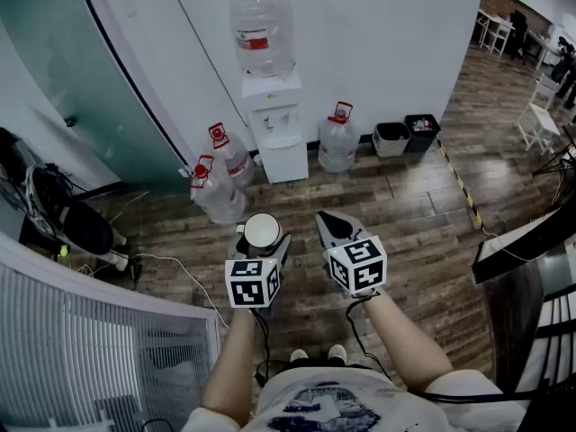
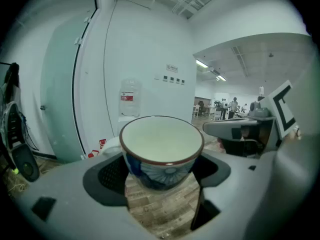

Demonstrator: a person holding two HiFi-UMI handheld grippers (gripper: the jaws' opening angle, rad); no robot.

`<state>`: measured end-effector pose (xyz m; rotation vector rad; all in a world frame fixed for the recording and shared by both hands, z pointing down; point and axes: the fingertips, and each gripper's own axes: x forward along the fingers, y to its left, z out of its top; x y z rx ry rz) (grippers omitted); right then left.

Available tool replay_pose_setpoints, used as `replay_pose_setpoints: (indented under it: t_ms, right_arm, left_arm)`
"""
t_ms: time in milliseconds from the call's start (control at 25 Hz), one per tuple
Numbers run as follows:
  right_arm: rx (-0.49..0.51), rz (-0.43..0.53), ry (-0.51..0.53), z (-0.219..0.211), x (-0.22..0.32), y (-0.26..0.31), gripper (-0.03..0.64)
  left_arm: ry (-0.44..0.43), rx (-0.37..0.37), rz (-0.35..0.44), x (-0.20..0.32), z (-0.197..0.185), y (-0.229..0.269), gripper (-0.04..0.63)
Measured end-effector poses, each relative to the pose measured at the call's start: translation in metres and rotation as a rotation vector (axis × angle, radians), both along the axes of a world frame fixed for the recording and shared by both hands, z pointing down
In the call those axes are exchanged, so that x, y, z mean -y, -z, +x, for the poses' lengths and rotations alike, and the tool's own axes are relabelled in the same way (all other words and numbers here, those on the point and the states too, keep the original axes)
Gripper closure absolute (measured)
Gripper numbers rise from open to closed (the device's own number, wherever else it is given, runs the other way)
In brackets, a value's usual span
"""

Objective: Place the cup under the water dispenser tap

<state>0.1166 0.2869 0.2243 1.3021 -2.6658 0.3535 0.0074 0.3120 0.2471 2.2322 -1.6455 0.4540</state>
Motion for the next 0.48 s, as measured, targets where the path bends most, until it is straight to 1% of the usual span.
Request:
replay_pose_setpoints:
  t_ms: [120,240,480]
  right_arm:
    - [0.005,0.011,0.009,0.000,-0.027,0.007,0.597]
    - [0.006,0.017,0.012,-0.001,-0.046,0.013,0.597]
    - [-0.002,0.017,0.021,-0.007,-0.066,0.012,0.597]
  left_arm:
    - [0.010,0.011,0.004,-0.030,0.003,0.005,0.172]
    - [0.001,0.013,0.001,-0.051,0.007,0.007,0.172]
    - [-0.011,0.024,0.008,-0.071,0.008,0.010,0.172]
